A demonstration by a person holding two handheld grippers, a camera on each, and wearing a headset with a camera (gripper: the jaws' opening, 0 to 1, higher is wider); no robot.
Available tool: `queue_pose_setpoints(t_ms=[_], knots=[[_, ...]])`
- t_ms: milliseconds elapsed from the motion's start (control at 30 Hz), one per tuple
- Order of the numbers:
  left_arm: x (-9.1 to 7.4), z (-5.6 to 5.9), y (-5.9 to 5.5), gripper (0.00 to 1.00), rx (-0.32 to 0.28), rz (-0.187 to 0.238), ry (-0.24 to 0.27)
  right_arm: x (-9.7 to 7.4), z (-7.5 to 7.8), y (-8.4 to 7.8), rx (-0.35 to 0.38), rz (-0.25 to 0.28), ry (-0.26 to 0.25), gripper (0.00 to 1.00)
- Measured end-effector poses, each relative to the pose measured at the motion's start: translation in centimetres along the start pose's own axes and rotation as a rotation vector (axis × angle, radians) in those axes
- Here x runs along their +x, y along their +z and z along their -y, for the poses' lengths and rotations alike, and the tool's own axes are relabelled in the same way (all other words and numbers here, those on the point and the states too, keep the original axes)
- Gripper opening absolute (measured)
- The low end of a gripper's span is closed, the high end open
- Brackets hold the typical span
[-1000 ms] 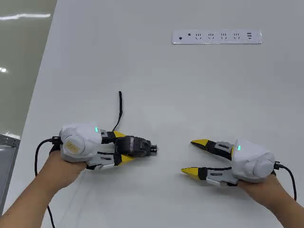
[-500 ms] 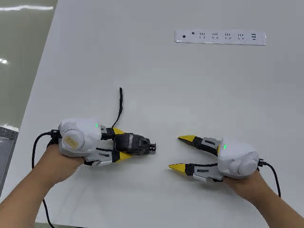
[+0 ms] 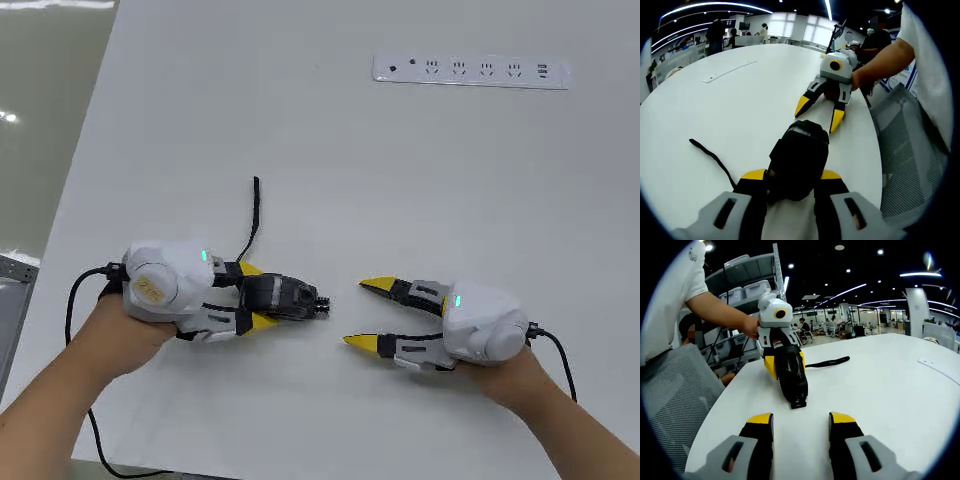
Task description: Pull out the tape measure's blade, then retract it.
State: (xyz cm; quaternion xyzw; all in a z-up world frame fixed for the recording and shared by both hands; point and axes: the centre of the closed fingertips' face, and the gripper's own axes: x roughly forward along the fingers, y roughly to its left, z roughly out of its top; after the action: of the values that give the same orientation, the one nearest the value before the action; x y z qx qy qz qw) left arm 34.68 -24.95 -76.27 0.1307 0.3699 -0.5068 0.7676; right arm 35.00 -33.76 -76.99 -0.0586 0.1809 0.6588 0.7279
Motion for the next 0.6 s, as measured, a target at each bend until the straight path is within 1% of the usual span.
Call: queue_pose_setpoints(t_ms=[133,333,600], knots=[[0.0,0.1,0.1,0.33,0.003,-0.002,0.001,0.6,-0.3,0.0,-0.017,-0.005,0.020,0.43],[0.0,0.0,0.0,0.33,0.008,-0.013,0.000,1.2,-0.2,0.2,-0.035,-0.008,0.031,0.41],[0.0,0.0,0.0,0.33,0.008,-0.015,0.000,1.9,-0.3,0.3,-0.048,-0.013,0.056,0.36]])
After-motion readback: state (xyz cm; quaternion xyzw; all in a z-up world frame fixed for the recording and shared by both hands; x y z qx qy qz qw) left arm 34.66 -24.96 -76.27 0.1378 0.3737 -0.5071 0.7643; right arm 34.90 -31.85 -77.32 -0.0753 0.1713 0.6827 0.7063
